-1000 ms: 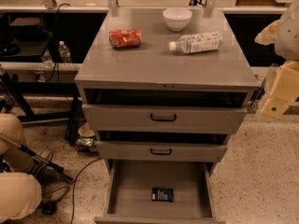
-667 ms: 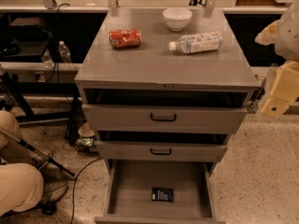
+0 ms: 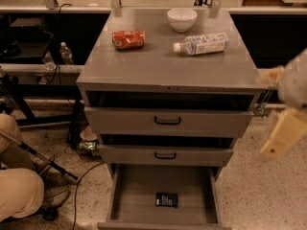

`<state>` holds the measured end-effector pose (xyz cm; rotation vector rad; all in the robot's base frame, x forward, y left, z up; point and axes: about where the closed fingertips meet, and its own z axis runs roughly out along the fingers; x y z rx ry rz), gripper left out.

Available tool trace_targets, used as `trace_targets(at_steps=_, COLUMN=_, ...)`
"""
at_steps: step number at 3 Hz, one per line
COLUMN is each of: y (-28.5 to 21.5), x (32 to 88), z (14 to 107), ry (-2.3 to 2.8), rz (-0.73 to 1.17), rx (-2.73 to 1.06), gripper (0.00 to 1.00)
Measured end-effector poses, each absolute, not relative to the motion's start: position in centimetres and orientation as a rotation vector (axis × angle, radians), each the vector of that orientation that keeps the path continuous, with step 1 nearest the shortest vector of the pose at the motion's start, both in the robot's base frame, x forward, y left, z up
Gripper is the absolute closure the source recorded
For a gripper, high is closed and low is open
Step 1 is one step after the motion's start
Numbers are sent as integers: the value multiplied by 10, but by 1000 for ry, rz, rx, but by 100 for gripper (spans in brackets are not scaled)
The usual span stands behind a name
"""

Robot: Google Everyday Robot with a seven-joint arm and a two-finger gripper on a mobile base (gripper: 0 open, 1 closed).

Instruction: Pick rxbar blueberry from bottom drawer and place on counter

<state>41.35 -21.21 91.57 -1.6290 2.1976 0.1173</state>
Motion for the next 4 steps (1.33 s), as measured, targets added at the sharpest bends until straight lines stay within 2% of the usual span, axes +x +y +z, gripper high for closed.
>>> trace_targets(at_steps=2, y=-195, x=372, z=797, ry=2215, rz=329, rx=-1396, gripper=0)
trace_targets(at_steps=4, y=-194, x=368, z=771, ry=2228, rz=323, rx=-1339, gripper=0)
